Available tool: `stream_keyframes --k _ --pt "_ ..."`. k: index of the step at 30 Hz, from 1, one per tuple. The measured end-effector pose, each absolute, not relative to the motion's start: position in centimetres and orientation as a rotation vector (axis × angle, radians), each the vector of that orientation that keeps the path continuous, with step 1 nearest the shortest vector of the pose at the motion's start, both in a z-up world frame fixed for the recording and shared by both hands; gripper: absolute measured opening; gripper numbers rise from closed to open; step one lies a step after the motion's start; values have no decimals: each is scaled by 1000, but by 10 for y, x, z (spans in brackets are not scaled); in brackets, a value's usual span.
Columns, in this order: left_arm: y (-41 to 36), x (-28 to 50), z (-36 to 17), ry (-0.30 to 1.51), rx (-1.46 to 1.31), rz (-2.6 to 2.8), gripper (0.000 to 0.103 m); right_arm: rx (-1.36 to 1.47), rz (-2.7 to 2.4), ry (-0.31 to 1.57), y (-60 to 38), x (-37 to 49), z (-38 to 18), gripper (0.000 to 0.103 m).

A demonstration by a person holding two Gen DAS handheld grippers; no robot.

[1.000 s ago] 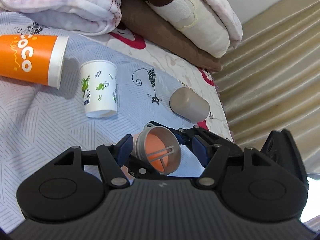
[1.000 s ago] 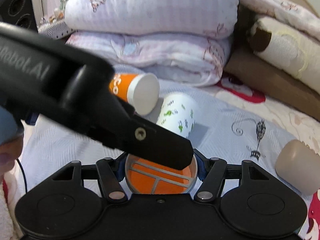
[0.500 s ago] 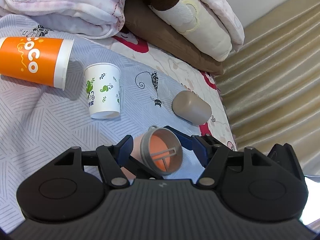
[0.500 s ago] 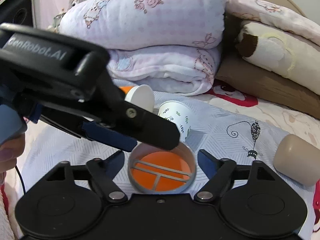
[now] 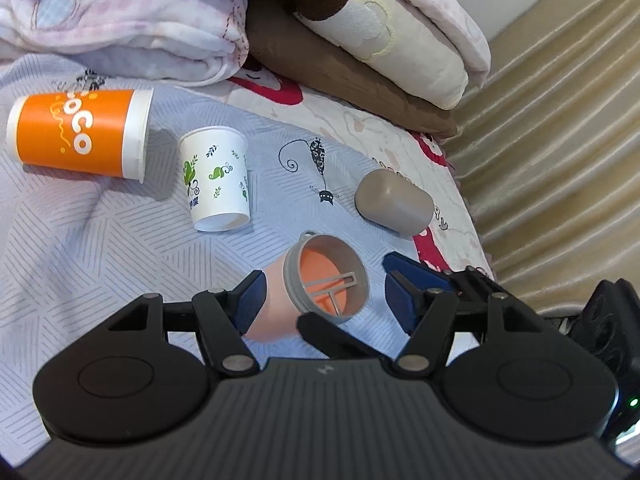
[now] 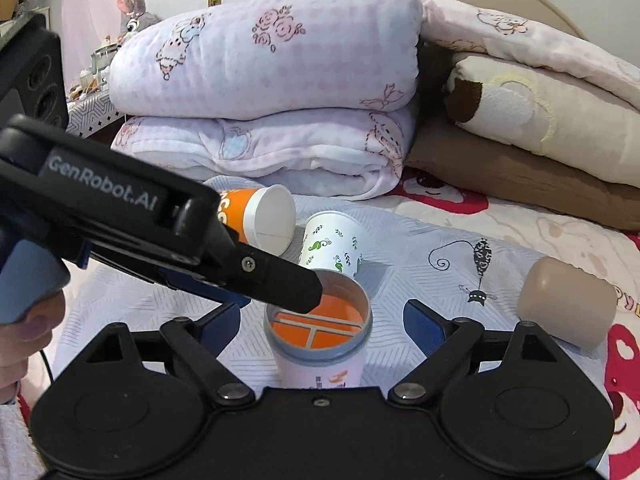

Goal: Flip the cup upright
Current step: 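Lift the pink cup with the right gripper and rotate it open end up, then lower the upright pink cup onto the cloth and open the right gripper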

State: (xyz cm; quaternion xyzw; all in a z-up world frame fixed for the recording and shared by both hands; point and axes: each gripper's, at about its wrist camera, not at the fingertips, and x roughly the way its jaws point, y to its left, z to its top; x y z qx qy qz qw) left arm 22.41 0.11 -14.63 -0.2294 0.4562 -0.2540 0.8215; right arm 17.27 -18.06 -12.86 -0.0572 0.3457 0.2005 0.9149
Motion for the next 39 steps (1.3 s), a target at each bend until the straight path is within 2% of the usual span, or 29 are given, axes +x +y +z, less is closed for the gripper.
stream_keyframes --k 33,39 --pt "-10 93 -36 889 -129 -358 67 -109 307 630 -215 30 -31 92" --pt "-6 67 -24 877 -100 -324 72 -111 263 626 -213 13 -26 92"
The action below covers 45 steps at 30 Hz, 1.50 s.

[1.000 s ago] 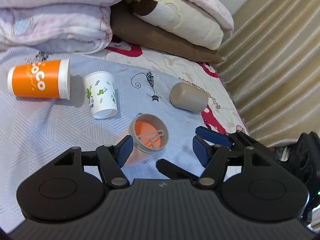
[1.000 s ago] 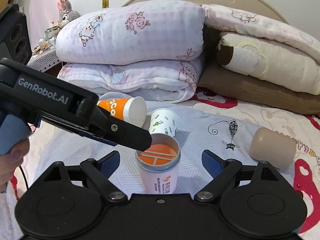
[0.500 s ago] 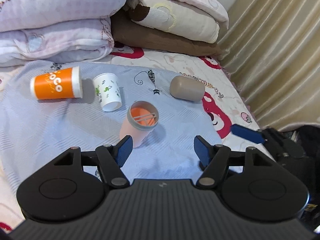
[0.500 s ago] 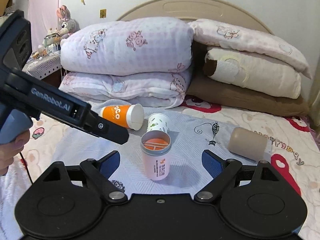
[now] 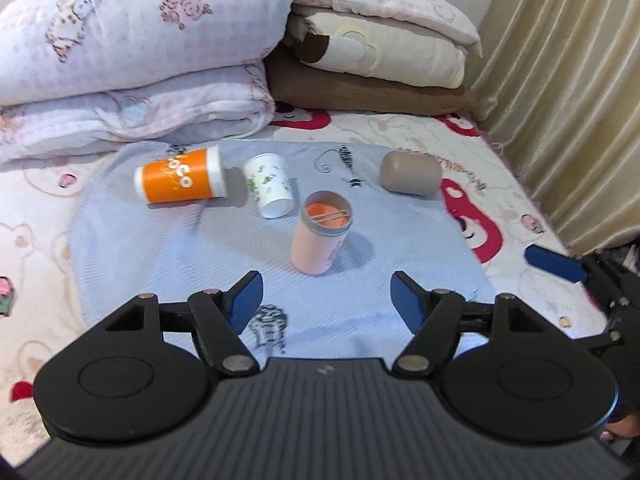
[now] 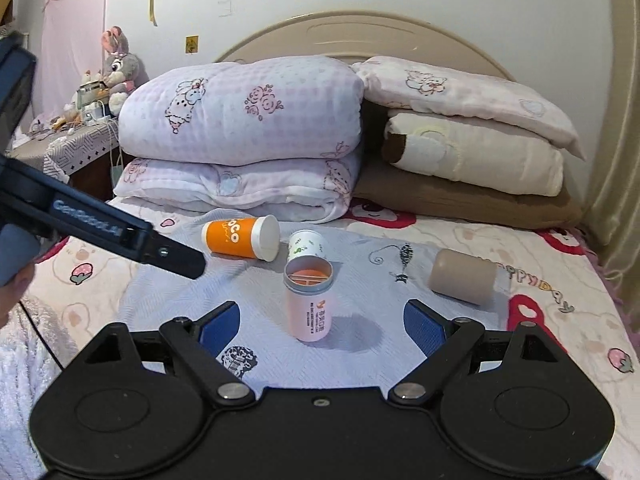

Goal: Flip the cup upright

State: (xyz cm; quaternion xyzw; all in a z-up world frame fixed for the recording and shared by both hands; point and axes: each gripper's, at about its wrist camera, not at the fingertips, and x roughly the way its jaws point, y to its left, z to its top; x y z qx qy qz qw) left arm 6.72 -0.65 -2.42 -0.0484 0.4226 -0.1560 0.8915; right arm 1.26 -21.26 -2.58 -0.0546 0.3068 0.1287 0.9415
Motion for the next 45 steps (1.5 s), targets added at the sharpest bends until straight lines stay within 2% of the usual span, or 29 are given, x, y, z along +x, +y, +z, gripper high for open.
stream_keyframes --k 2,19,22,24,26,29,38,45 --pt "-9 59 -22 858 -66 -309 75 -107 254 627 -212 8 -23 92" --pt "0 14 -7 794 -61 -214 75 -43 148 628 -218 -21 -5 92" --pt "0 6 -4 784 -61 -202 75 -28 131 621 -220 -26 -2 95" --pt "-1 3 -2 777 -57 -197 80 -19 118 617 -219 -28 -1 99" --pt "-1 -1 1 762 -57 -191 94 -4 95 611 -218 -29 0 101" --pt "-2 -10 4 745 -54 -188 102 1 65 621 -216 -30 0 101" --pt "-5 -13 0 788 -37 -123 102 7 24 612 -211 -38 5 101" --pt "-14 -16 -9 743 2 -98 102 12 -15 598 -210 -40 7 101"
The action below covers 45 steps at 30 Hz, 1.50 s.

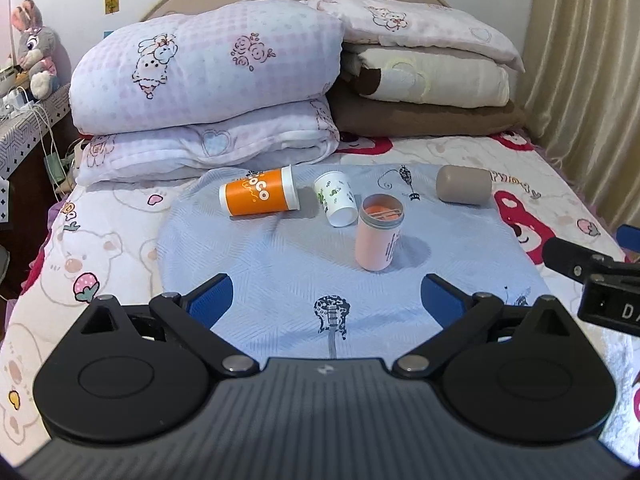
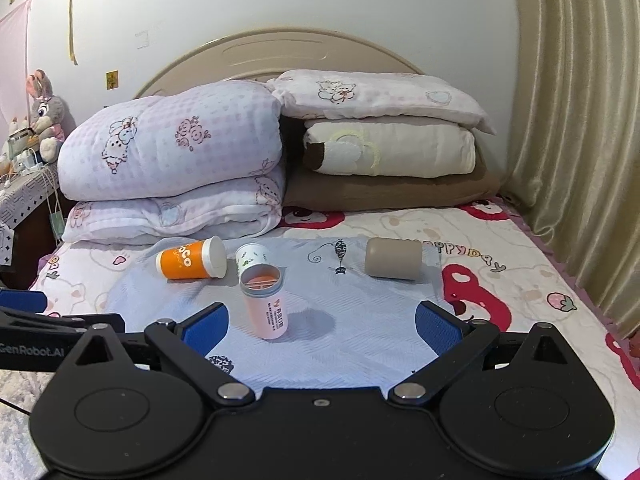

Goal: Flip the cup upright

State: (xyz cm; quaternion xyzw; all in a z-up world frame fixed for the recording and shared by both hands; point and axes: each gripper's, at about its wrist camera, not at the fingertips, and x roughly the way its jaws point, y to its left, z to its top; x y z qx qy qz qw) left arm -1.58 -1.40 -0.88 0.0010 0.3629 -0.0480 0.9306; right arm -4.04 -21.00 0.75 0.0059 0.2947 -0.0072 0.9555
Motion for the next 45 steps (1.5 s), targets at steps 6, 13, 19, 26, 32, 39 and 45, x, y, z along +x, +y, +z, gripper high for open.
stream_keyframes --k 6,13,19,26,32,39,45 --pt "-11 -14 -10 742 -2 -66 102 34 -25 600 -214 -41 3 101" --pt "-5 -12 -12 754 -17 -48 102 42 -23 595 -214 -44 4 101" --pt "-10 -13 -13 763 3 -44 102 42 -30 593 -212 -46 5 101" --pt "-12 -11 -14 774 10 -38 102 62 -47 600 -213 -49 6 101" --pt "-12 -8 -19 796 3 -33 102 49 -63 592 -212 -50 7 101" --pt "-7 -8 -17 815 -26 -42 102 42 -68 587 -211 -53 9 101" --pt "-9 -10 -15 808 -12 -50 102 40 -54 582 -209 -55 11 101"
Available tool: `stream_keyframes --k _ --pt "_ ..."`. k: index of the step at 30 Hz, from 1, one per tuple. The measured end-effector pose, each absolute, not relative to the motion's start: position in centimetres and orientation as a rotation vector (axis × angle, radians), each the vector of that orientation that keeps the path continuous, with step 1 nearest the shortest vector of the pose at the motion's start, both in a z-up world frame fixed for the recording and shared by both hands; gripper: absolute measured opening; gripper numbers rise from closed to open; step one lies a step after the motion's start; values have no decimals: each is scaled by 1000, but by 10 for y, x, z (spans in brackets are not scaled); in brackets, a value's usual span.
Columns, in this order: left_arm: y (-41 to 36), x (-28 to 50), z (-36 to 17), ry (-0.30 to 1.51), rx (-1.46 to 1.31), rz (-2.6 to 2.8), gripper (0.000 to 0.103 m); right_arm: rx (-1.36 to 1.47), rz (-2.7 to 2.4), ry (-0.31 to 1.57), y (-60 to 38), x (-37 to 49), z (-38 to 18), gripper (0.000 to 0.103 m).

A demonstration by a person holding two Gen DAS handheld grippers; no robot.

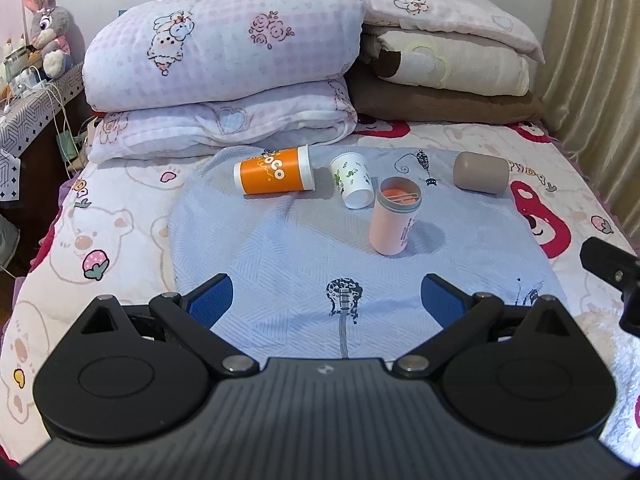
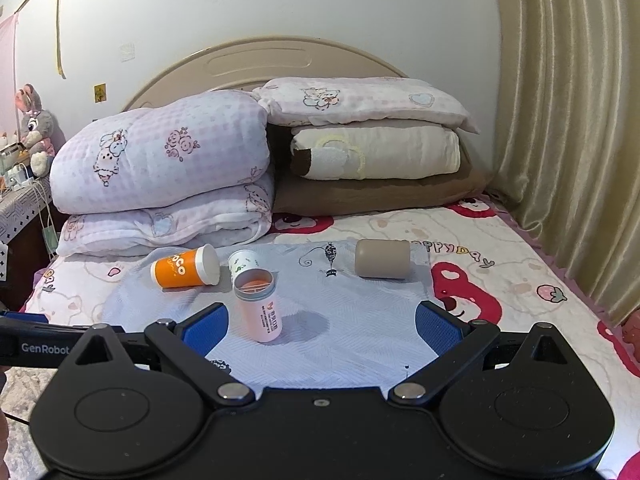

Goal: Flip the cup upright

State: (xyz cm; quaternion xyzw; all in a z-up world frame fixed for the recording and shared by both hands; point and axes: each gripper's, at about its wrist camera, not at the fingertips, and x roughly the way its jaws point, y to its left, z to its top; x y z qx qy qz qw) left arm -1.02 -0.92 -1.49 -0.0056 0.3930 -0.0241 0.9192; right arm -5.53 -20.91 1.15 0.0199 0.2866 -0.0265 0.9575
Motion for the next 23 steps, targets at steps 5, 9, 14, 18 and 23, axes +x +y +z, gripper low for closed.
stream_keyframes --k 5,9,14,18,23 --pt "-10 -11 -15 802 -4 -31 102 43 -51 582 -208 -56 11 101" --pt "-13 -10 -16 796 25 7 102 35 -59 585 -208 -57 11 101" --pt "-12 -10 -17 804 19 5 102 40 -67 584 -210 -58 11 101" --pt "-13 -10 -17 807 20 0 102 40 -67 583 -211 -59 11 101" --pt "-14 -11 -18 811 36 9 102 39 -67 584 -212 -59 11 102"
